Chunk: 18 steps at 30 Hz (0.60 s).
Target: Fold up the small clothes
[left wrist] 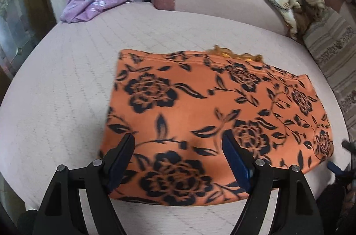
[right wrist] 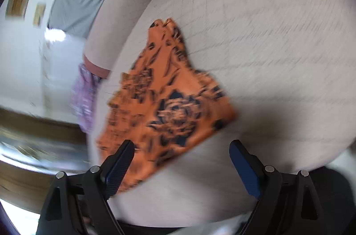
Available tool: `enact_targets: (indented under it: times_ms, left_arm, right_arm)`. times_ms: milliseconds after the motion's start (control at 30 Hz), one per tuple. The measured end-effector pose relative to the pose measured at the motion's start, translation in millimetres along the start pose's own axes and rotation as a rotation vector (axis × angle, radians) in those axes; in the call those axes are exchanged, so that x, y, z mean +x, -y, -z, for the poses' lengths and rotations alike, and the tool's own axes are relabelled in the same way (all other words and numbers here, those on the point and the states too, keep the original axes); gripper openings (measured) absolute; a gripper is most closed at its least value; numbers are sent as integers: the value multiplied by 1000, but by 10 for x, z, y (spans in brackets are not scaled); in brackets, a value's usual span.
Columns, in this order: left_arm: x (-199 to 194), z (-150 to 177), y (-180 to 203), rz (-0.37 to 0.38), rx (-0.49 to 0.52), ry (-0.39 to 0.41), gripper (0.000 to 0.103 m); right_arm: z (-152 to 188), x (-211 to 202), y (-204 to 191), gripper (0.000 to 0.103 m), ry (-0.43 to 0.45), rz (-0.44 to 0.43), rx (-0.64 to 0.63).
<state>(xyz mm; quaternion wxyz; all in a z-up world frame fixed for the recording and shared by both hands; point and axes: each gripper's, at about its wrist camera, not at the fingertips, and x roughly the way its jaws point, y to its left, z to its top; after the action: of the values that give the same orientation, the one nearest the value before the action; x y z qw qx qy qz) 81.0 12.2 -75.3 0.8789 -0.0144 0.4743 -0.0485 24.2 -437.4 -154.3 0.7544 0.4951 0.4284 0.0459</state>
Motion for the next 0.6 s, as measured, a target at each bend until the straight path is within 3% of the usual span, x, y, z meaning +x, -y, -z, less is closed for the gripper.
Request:
enact_targets:
  times_ms: [200,267,300,367,467,533,567,600]
  left_arm:
    - [34,-9,141,18,22,11,81]
    - [95,-7,176,19,27,-2,81]
    - [119,-4,201,20,32,-8,81]
    - [115,-2,239,26,45,-7,81]
    - [58,-1,277,21,61,28,81]
    - [102,-2,291,24,64,18,81]
    - [161,8,304,24,72,-4,81]
    - [222,31,312,16,83,-23,81]
  right_arm:
    - [-69,167,33,88,48,26,122]
    - [-117,157,-19,40,87,35,102]
    - [-142,183,-37,6,81,44,85]
    - [-171,195,-96,6,98,80,45]
    - [-75,75,-391,6,158,212,-154]
    - [-52,176,-347,11,103,291,-199]
    - [-56,280,-214,12,28,319,-172]
    - [-57,222,-137,16,40,269,-146]
